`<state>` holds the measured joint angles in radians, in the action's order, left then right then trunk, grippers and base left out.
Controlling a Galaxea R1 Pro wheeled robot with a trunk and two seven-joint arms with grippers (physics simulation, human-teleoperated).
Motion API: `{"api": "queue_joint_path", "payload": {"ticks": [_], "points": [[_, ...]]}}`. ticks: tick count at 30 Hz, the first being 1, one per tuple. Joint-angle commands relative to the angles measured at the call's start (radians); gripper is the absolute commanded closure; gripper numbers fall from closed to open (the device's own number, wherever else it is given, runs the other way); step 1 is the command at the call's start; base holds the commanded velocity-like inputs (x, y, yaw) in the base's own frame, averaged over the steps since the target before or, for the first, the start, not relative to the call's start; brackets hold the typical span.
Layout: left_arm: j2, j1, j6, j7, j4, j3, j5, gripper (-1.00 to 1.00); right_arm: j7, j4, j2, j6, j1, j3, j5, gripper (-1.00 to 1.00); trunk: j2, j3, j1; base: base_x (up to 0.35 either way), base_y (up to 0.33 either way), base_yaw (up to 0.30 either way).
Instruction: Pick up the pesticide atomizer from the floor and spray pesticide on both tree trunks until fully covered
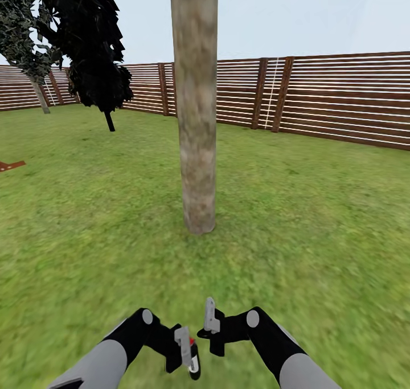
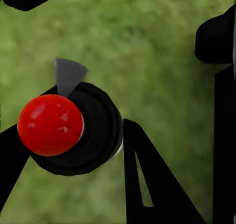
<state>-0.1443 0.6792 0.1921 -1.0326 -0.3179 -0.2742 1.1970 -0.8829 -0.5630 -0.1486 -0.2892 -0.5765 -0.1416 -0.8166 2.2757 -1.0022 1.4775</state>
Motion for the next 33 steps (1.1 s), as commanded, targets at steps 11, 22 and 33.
{"api": "queue_joint_path", "payload": {"ticks": [11, 22, 33], "points": [[-0.008, 0.0, 0.029, -0.003, -0.001, -0.008, -0.013, 1.0, -0.001, -0.002, 0.0, -0.005, 0.0, 0.001, -0.009, 1.0, 0.0, -0.001, 0.0, 0.0, 0.0, 0.0], [-0.008, 0.0, 0.031, -0.003, -0.001, -0.008, -0.059, 1.0, -0.001, -0.002, 0.001, -0.005, 0.0, 0.002, -0.009, 1.0, 0.0, -0.001, 0.0, 0.0, 0.0, 0.0], [0.027, -0.001, 0.029, -0.005, -0.006, 0.005, -0.039, 1.0, -0.001, 0.0, 0.001, -0.005, 0.0, 0.001, -0.009, 1.0, 0.0, -0.001, 0.0, 0.0, 0.0, 0.0]]}}
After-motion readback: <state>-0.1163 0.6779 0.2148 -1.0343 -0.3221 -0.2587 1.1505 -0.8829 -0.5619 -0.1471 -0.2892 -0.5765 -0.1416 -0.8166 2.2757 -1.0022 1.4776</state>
